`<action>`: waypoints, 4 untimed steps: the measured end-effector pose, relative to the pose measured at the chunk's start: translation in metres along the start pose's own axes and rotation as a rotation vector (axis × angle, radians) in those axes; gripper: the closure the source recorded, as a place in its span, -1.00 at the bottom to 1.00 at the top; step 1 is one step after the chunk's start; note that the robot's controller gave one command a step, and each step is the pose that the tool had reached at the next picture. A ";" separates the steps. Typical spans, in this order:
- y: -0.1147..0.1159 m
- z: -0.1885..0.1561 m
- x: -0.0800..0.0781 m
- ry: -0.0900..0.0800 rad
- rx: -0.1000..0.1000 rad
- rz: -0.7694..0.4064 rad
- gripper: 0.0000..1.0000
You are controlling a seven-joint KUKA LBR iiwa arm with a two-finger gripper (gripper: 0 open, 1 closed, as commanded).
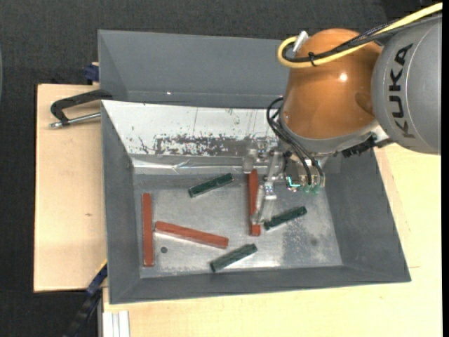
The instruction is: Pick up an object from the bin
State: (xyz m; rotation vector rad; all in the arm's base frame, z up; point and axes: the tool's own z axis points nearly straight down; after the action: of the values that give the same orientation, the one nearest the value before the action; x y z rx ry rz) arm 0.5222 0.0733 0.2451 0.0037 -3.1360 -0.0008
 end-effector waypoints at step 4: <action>0.011 0.125 -0.001 -0.009 0.002 0.004 -1.00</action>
Offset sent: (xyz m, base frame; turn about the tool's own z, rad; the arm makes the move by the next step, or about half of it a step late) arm -0.0083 0.0559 -0.0663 -0.1536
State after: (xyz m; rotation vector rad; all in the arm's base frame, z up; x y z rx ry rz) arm 0.5230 0.0843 0.1204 -0.0020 -3.1451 0.0015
